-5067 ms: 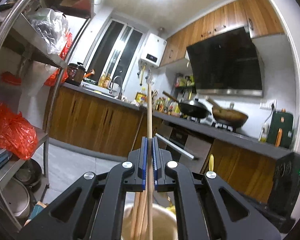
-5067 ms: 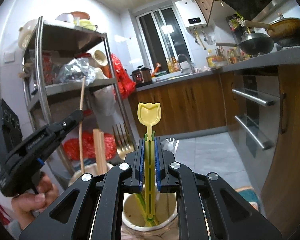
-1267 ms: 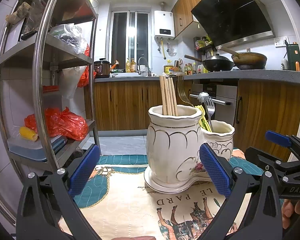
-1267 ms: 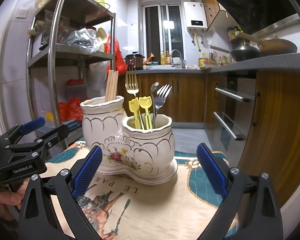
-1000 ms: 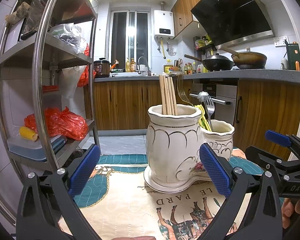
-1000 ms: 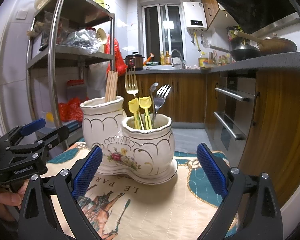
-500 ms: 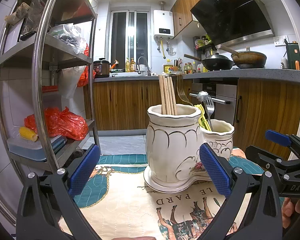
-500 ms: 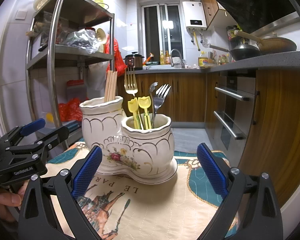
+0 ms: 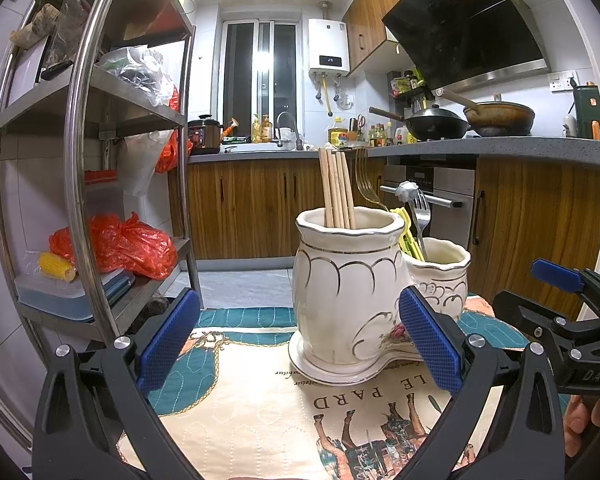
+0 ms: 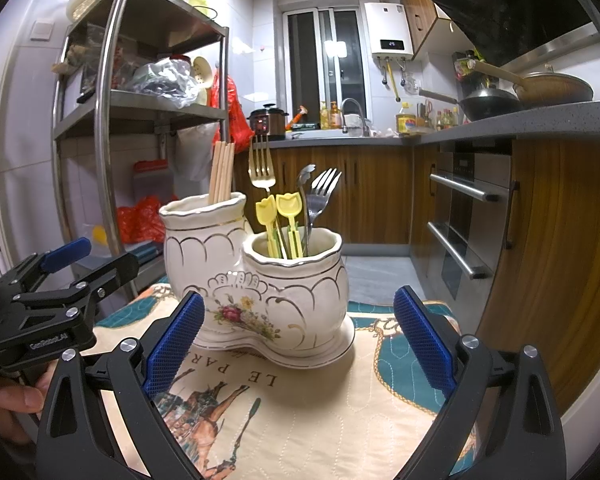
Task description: Organize utensils
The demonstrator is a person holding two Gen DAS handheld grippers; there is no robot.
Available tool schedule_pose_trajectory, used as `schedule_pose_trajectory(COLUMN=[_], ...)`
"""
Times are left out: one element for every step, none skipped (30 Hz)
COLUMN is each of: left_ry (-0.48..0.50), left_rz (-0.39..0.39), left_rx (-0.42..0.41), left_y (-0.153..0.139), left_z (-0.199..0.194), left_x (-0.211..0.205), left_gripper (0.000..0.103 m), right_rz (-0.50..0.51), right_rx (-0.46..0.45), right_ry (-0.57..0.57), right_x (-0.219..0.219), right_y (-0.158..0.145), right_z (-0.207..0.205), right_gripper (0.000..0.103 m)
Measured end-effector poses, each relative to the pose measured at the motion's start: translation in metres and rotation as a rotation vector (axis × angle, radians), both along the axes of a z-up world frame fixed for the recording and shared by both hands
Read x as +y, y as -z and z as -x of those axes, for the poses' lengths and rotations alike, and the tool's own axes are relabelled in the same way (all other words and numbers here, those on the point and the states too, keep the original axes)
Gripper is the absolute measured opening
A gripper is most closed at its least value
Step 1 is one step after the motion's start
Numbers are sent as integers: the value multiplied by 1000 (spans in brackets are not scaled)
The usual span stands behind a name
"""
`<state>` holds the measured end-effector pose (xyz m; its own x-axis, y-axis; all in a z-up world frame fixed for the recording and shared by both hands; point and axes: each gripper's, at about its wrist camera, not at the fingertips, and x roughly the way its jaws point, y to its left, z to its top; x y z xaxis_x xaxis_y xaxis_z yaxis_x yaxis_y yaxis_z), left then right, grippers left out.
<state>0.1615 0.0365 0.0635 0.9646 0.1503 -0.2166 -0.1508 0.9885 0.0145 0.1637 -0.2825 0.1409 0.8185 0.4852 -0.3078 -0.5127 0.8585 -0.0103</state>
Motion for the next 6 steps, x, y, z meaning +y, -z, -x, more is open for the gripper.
schedule_pose_trajectory(left_ry=[1, 1, 2, 2, 3, 2], left_rz=[0, 0, 1, 1, 0, 0], left_rx=[0, 0, 0, 0, 2, 2], left_y=[0, 0, 0, 0, 0, 0], left_z=[0, 0, 0, -1, -1, 0], left_x=[0, 1, 1, 0, 0, 0], left_gripper=[98, 98, 98, 98, 98, 98], right_rz=[0, 0, 0, 0, -1, -1], right_rx=[0, 0, 0, 0, 0, 0], right_ry=[0, 0, 1, 1, 1, 1], right_x=[0, 0, 0, 0, 0, 0], right_y=[0, 0, 0, 0, 0, 0], right_z=[0, 0, 0, 0, 0, 0], right_gripper=[95, 95, 95, 95, 95, 95])
